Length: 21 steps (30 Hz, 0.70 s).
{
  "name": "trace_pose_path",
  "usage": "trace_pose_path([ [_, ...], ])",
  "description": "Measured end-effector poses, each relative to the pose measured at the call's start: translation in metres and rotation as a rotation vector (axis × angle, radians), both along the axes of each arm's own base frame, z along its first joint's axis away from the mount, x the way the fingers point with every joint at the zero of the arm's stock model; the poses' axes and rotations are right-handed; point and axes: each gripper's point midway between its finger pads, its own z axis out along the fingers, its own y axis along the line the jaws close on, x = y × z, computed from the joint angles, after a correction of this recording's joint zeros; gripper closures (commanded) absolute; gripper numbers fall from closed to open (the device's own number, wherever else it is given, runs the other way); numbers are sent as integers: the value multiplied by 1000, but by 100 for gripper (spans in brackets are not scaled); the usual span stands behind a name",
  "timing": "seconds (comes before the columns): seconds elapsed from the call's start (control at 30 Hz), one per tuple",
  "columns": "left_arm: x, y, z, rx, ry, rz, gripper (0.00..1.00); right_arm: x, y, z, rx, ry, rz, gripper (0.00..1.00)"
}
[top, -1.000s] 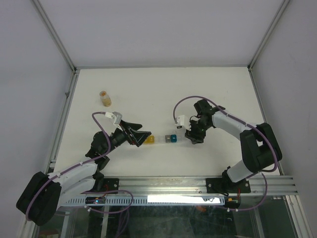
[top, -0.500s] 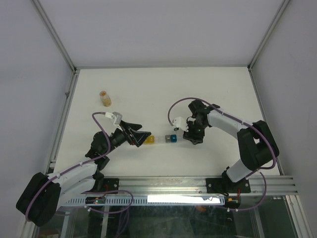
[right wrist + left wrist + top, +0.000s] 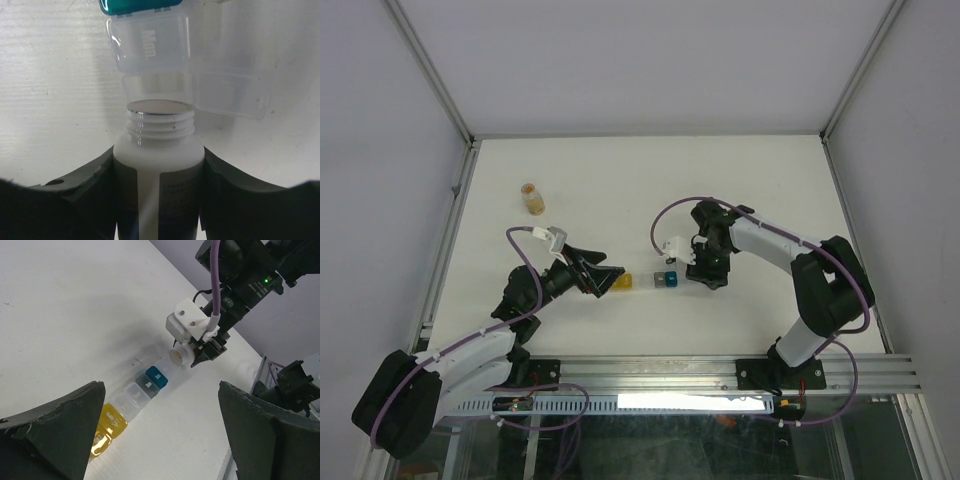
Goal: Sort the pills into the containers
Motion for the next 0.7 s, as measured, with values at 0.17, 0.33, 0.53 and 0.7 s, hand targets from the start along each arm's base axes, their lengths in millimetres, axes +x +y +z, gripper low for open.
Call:
trace_pose_path([
  [0.17,0,0,0,0,0,0,1,2,-1,3,-30,-7,6,100],
  [0.33,-1,0,0,0,1,0,1,5,1,6,-54,-17,17,99],
  [0.53,-1,0,-1,1,1,0,1,3,-1,4,-89,-12,29,98],
  [0.7,-1,1,1,0,-4,0,1,3,-2,5,-116,-6,35,98],
])
